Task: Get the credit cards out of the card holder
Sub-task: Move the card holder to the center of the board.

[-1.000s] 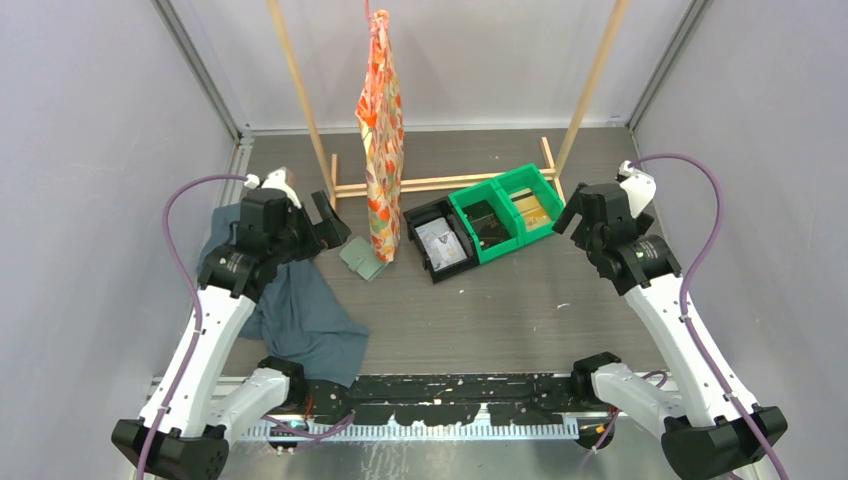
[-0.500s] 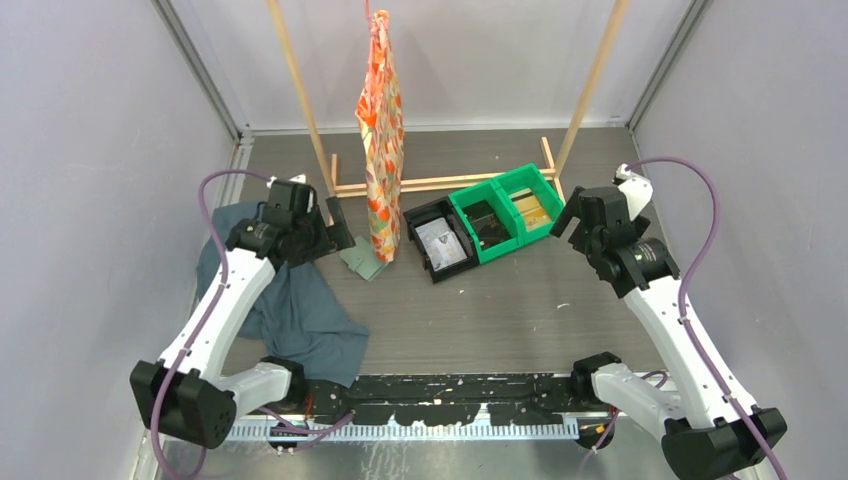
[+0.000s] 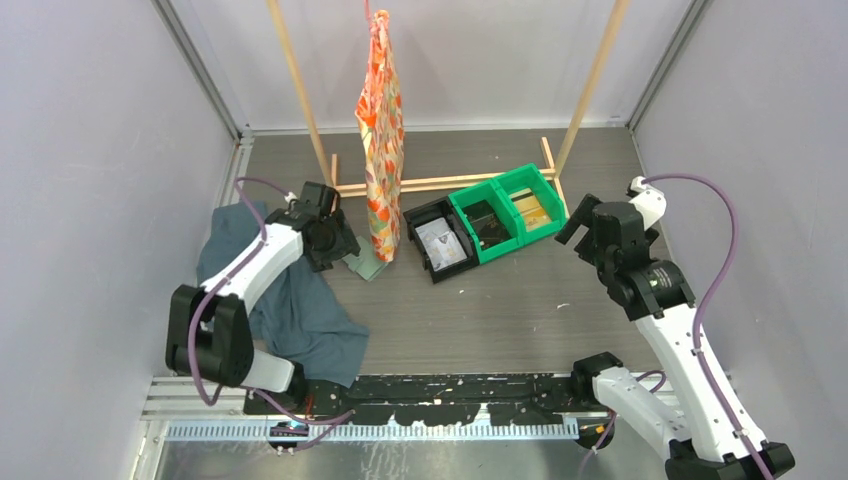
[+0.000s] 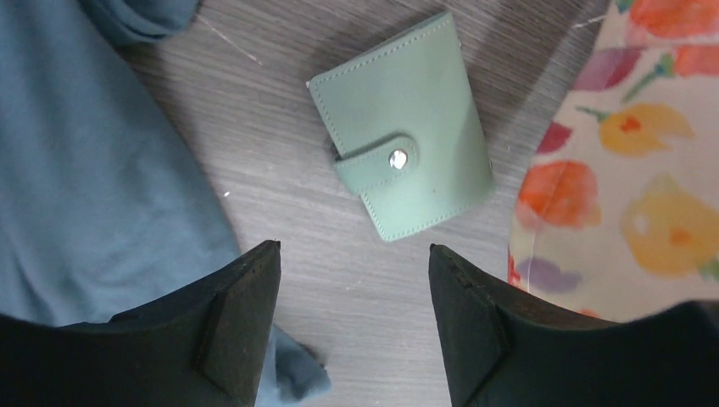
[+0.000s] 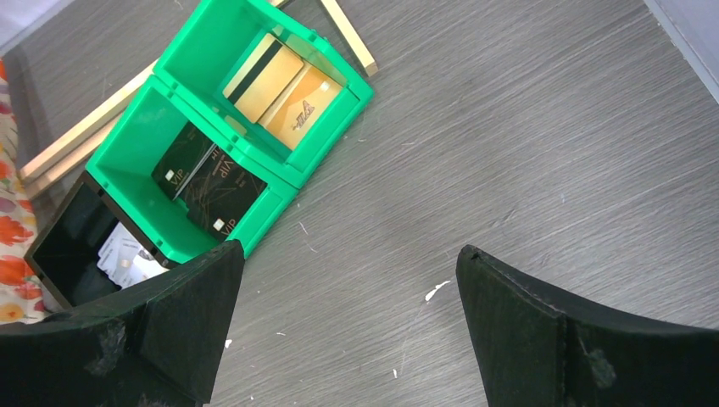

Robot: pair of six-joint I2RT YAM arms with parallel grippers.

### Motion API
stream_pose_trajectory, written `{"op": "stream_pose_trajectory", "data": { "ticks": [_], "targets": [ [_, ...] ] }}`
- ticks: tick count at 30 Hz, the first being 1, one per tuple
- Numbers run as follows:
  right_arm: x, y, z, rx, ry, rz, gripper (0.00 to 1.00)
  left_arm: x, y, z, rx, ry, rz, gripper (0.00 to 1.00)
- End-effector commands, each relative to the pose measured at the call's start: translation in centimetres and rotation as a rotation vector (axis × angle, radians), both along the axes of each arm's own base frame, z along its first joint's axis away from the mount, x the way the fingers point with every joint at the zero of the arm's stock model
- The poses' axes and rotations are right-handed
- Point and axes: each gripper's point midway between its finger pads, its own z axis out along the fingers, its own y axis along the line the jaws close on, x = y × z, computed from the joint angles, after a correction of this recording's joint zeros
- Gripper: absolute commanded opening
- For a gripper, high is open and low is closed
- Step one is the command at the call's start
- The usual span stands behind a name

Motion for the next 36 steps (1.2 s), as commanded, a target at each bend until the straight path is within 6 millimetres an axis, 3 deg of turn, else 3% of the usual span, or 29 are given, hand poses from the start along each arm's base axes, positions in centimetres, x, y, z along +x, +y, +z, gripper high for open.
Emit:
{"op": "stream_pose_trajectory", "data": {
  "ticks": [1, 11, 13, 22, 24, 30, 36],
  "targets": [
    [-0.3, 0.0, 0.8, 0.033, -0.047, -0.011, 1.00, 3.6, -1.0, 0.1, -0.032, -0.070, 0.047, 0.65],
    [-0.6, 0.7, 0.6, 0.079, -0.057, 0.010, 1.00, 5.3, -2.1, -2.8, 0.061, -0.059, 0.066, 0.59],
    [-0.6, 0.8, 0.6, 0.080, -0.054, 0.012, 1.00, 5.6, -1.9, -3.5, 0.078, -0.046, 0.078, 0.54],
    [-0.7, 0.8, 0.1, 0.081, -0.047, 0.013, 1.00, 4.7, -1.5, -6.4, 0.158, 0.027, 0.082, 0.50],
    [-0.6, 0.9, 0.1, 0.084, -0.046, 0.016, 1.00, 4.5, -1.4, -6.8, 0.164, 0.038, 0.083, 0.45],
    [-0.3, 1.0, 0.0, 0.083, -0.042, 0.018, 1.00, 4.5, -1.4, -6.5, 0.166, 0.038, 0.080, 0.23],
    [-0.1, 1.0, -0.1, 0.075, -0.031, 0.021, 1.00, 4.9, -1.7, -4.6, 0.162, 0.010, 0.057, 0.11]
  ]
}}
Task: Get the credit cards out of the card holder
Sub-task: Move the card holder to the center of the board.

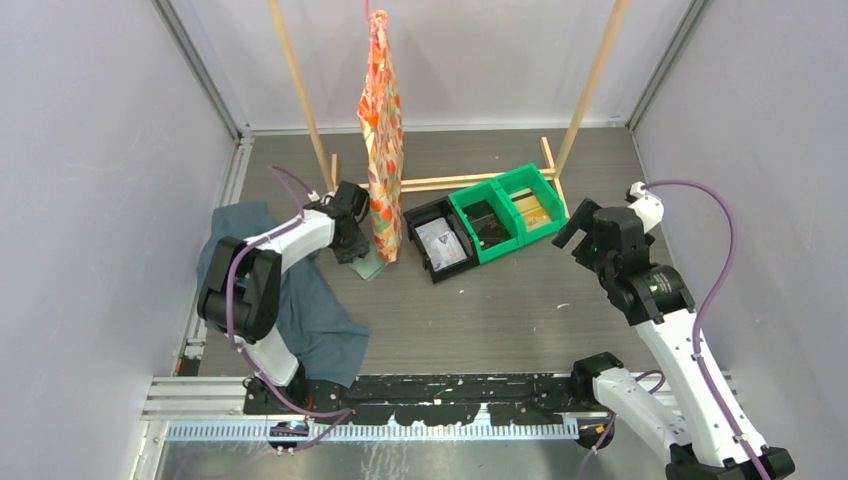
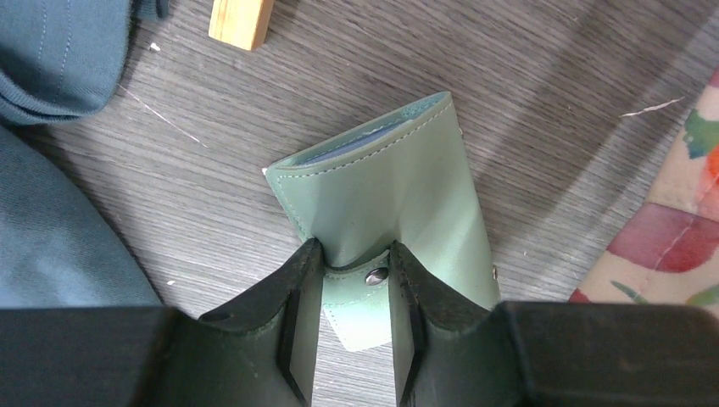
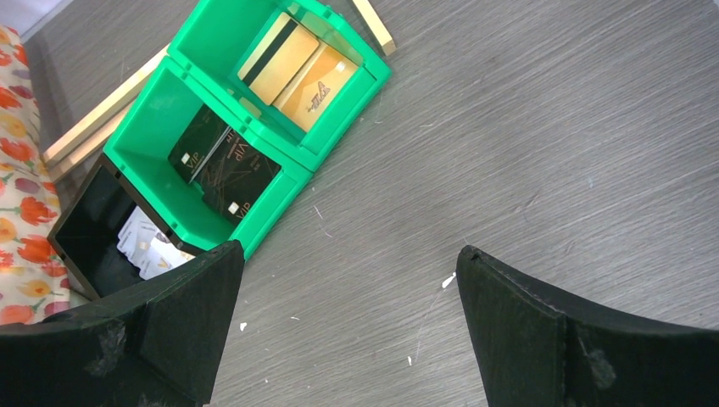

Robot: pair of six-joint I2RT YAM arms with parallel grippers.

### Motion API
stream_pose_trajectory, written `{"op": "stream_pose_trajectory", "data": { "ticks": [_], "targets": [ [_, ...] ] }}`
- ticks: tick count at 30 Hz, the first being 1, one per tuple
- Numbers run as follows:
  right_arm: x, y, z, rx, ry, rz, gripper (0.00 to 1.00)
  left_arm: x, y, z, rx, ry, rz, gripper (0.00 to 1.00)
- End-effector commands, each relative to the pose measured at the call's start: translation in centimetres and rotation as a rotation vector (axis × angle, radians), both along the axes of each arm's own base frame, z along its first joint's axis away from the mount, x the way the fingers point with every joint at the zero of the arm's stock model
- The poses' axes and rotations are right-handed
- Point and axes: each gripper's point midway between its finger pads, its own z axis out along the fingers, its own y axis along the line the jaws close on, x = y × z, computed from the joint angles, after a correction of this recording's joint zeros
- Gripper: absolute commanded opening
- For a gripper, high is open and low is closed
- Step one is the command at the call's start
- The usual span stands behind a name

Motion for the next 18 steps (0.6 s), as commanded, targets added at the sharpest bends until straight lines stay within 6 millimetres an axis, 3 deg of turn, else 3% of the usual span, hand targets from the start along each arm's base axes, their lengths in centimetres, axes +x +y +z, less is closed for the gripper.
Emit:
{"op": "stream_pose_trajectory", "data": {
  "ticks": [1, 3, 9, 18],
  "targets": [
    [0.5, 0.2, 0.5, 0.010, -0.022, 0.003, 1.00, 0.7, 0.2, 1.8, 0.030, -0.037, -0.010, 0.10],
    [0.6, 0.3, 0.4, 0.012, -0.021, 0.005, 1.00, 0.6, -0.2, 2.8, 0.018, -0.054, -0.033, 0.03],
    [0.7, 0.4, -0.1, 0.011, -0.008, 0.010, 1.00, -0.9, -1.1, 4.5, -0.037, -0.067, -0.108, 0.02],
    [0.8, 0.5, -0.1, 0.006, -0.007, 0.021, 1.00, -7.4, -2.2, 4.6, -0.111, -0.008, -0.233, 0.04]
  ]
}}
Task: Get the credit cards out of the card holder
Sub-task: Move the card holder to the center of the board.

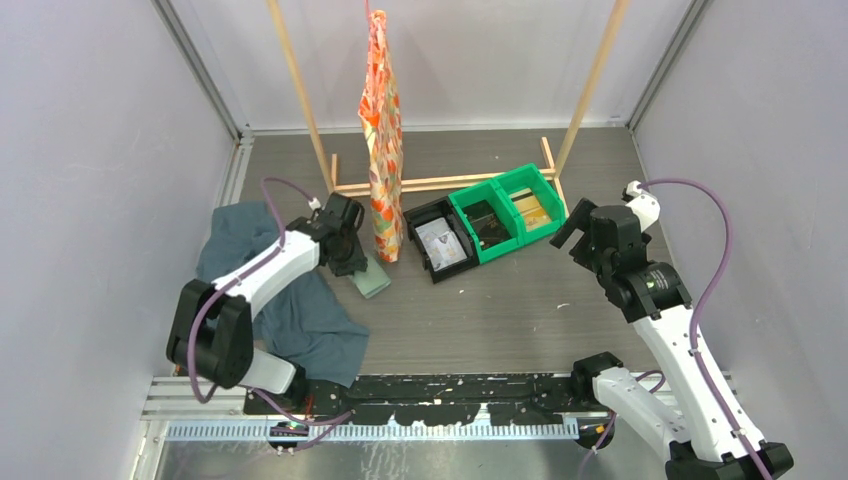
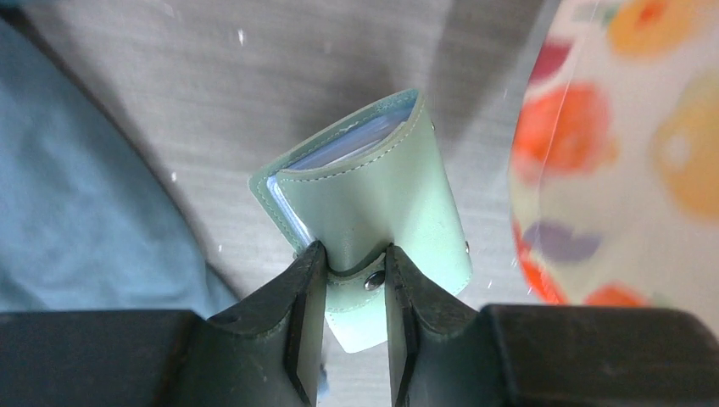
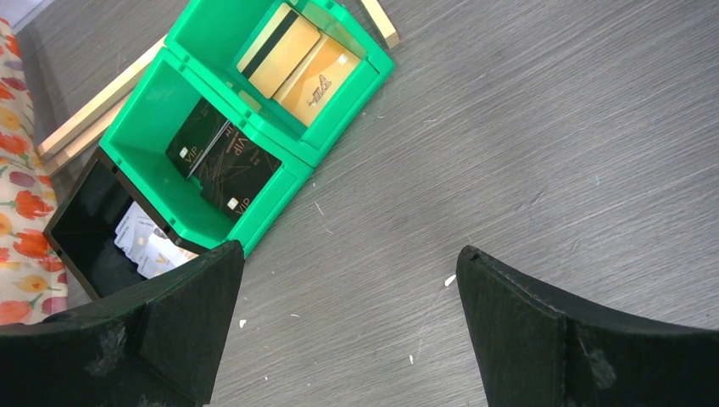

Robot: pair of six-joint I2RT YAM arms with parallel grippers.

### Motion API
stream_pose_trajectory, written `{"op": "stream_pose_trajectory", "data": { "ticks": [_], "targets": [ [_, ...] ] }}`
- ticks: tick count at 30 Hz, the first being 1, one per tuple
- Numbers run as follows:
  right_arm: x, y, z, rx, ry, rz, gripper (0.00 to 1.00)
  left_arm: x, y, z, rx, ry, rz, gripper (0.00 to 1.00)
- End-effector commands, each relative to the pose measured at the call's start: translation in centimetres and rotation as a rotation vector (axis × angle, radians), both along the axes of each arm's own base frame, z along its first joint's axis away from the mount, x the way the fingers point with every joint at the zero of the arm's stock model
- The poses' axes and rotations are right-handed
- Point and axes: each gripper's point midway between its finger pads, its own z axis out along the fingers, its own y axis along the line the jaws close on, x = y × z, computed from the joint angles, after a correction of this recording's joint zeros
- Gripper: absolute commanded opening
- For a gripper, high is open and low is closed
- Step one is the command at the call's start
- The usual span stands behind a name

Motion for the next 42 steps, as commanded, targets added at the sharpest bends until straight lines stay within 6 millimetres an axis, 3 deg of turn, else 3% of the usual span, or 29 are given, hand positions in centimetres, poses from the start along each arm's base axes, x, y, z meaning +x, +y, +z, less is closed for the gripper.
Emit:
{"op": "stream_pose_trajectory", "data": {
  "ticks": [1, 5, 6, 8, 11, 14, 20, 33, 42],
  "targets": [
    [0.6, 0.3, 0.5, 0.007, -0.029, 0.010, 1.00, -3.7, -0.6, 0.9, -0.021, 0.024, -0.083, 0.05],
    [0.8, 0.5, 0.3, 0.017, -0.030, 0.018, 1.00, -5.4, 0.6, 2.0, 0.002, -0.006, -0.089, 0.12],
    [0.9, 0.7, 0.3, 0.022, -0.029, 0.021, 1.00, -5.6, 0.8, 2.0, 0.008, -0.006, -0.098, 0.21],
    [1.0, 0.9, 0.3, 0.028, -0.029, 0.028, 1.00, -5.9, 1.1, 2.1, 0.023, -0.009, -0.114, 0.48],
    [1.0, 1.0, 0.4, 0.036, -0.029, 0.030, 1.00, -5.7, 1.1, 2.0, 0.034, -0.001, -0.122, 0.58],
    [0.7, 1.0, 0.5, 0.040, -0.033, 0.031, 1.00, -5.4, 1.1, 2.0, 0.088, -0.013, -0.119, 0.55],
    [-0.1, 0.6, 0.8, 0.040, -0.044, 0.022, 1.00, -4.8, 1.9, 1.9, 0.287, -0.048, -0.049, 0.39],
    [-0.6, 0.5, 1.1, 0.042, -0.049, 0.025, 1.00, -5.2, 1.2, -2.8, 0.328, 0.069, 0.017, 0.35],
    [-0.5, 0.7, 1.2, 0.052, -0.055, 0.030, 1.00, -5.8, 0.7, -4.7, 0.304, 0.117, 0.013, 0.33]
  ]
}}
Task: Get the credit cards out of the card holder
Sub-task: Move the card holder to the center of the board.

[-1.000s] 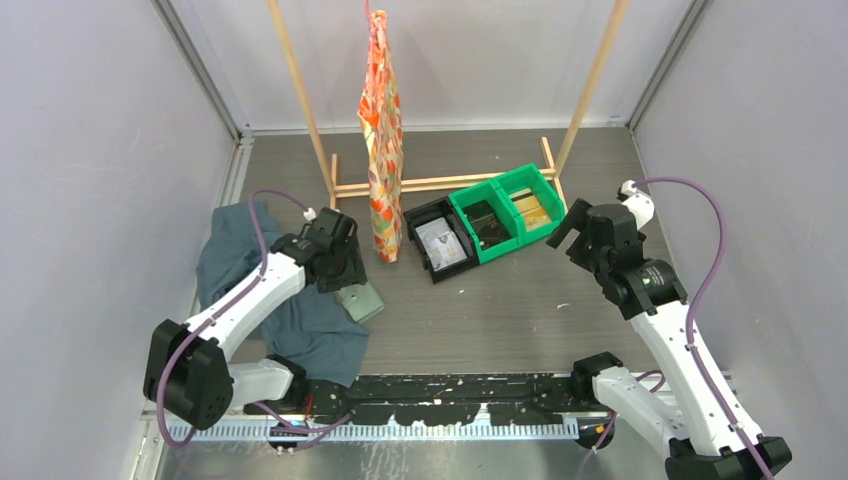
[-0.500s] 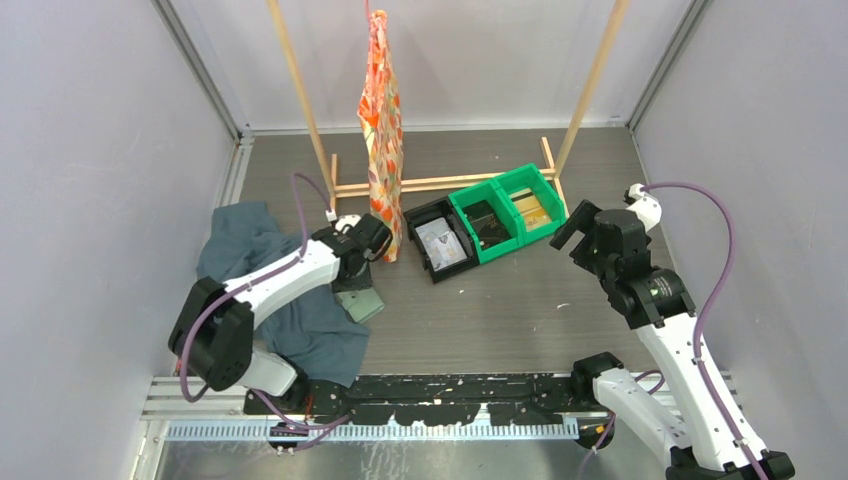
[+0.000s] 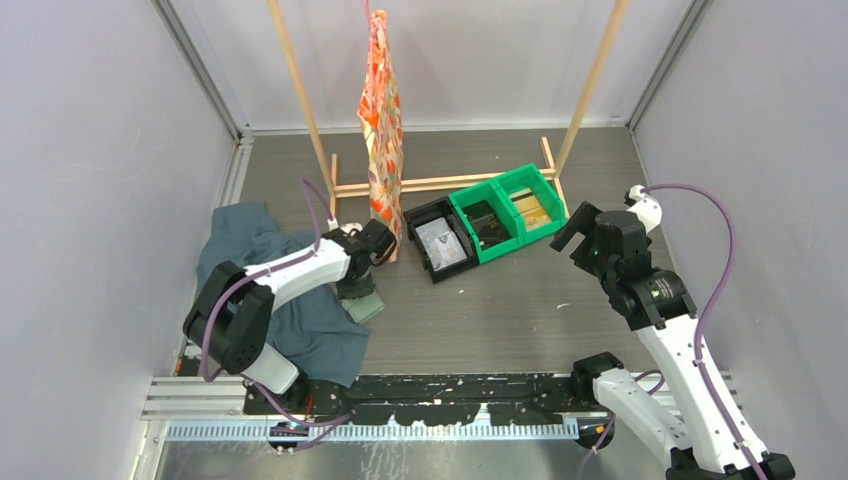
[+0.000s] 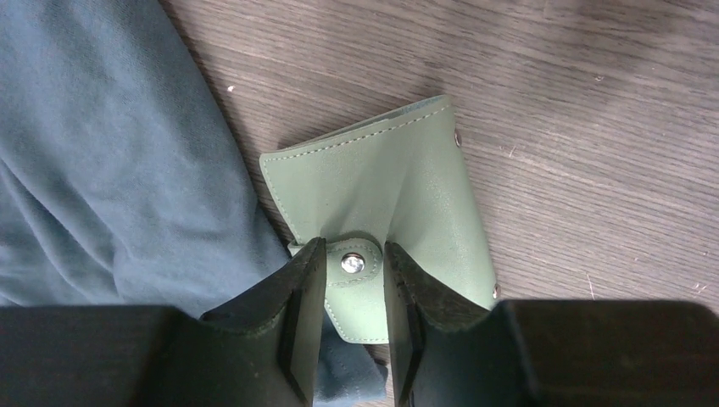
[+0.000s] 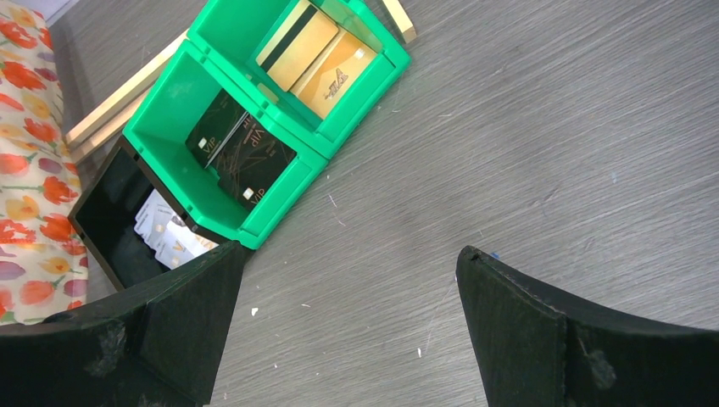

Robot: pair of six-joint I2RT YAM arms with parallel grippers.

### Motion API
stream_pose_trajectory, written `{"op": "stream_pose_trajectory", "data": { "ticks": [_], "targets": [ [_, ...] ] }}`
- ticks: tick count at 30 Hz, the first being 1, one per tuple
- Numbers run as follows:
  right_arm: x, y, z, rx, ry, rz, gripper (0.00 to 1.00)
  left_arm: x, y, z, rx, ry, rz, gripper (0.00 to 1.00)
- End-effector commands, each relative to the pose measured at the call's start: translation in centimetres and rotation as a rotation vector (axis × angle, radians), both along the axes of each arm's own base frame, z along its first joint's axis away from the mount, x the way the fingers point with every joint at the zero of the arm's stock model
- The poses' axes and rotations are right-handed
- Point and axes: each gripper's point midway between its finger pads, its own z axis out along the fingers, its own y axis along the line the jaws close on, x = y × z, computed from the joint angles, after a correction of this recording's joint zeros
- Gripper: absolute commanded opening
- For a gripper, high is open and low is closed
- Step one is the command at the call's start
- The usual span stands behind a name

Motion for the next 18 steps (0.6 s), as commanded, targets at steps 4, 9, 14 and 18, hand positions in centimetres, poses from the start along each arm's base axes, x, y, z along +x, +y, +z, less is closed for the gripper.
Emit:
{"op": "stream_pose_trajectory", "data": {
  "ticks": [4, 9, 14, 18],
  "targets": [
    [0.0, 0.1, 0.7, 0.014, -0.023, 0.000, 1.00, -0.2, 0.1, -1.5, 0.010, 0.013, 0.034, 0.26],
    [-0.1, 0.0, 0.7, 0.011, -0.023, -0.002, 1.00, -0.5, 0.6, -1.9, 0.034, 0.029, 0.038, 0.16],
    [-0.1, -0.1, 0.6, 0.006, -0.018, -0.003, 1.00, -0.5, 0.8, -1.3, 0.037, 0.019, 0.012, 0.05],
    [-0.1, 0.0, 0.6, 0.010, -0.019, -0.001, 1.00, -0.3, 0.4, -0.6, 0.020, 0.011, -0.054, 0.01]
  ]
}}
